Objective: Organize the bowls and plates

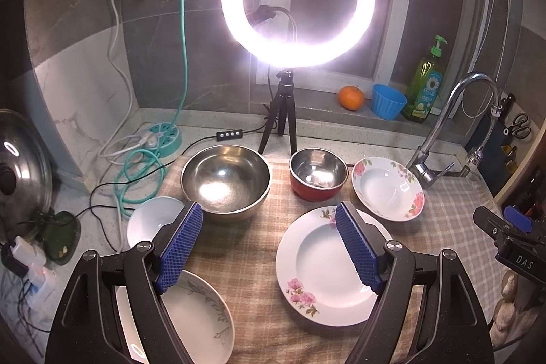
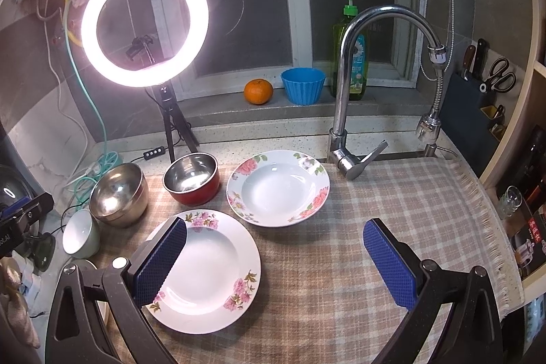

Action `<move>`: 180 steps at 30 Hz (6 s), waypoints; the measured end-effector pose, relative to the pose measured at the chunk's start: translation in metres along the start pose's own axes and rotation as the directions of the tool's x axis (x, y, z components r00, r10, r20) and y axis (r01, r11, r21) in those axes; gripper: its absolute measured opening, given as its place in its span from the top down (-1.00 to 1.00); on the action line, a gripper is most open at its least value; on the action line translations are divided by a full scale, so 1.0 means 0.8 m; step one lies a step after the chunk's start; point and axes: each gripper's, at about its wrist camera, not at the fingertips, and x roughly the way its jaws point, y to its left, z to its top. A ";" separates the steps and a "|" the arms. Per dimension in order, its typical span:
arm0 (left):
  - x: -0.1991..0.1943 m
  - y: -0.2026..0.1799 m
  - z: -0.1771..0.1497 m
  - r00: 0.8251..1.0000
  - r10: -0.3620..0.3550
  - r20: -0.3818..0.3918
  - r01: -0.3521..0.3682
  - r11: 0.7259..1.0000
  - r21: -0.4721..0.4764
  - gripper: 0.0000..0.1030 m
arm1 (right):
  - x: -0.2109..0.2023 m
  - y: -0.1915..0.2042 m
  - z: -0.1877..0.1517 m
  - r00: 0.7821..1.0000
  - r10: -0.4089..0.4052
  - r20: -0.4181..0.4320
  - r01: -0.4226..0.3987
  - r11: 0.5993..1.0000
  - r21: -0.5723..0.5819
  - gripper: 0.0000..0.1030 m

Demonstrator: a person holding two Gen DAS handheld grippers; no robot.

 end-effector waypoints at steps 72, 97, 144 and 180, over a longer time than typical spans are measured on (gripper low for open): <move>0.084 0.005 -0.032 0.965 -0.101 -0.240 0.085 0.993 -0.076 -0.09 | 0.077 -0.015 -0.031 0.977 0.115 -0.178 -0.110 0.993 0.040 -0.24; 0.179 0.024 -0.077 0.850 -0.243 -0.468 0.134 0.958 -0.253 0.50 | 0.192 -0.037 -0.072 0.844 0.320 -0.431 -0.236 0.942 0.238 0.39; 0.172 0.030 -0.114 0.809 -0.252 -0.530 0.126 0.957 -0.262 0.69 | 0.202 -0.025 -0.098 0.782 0.373 -0.500 -0.284 0.927 0.247 0.60; 0.138 0.035 -0.141 0.809 -0.236 -0.538 0.111 0.961 -0.254 0.68 | 0.171 -0.023 -0.126 0.778 0.361 -0.514 -0.299 0.933 0.203 0.59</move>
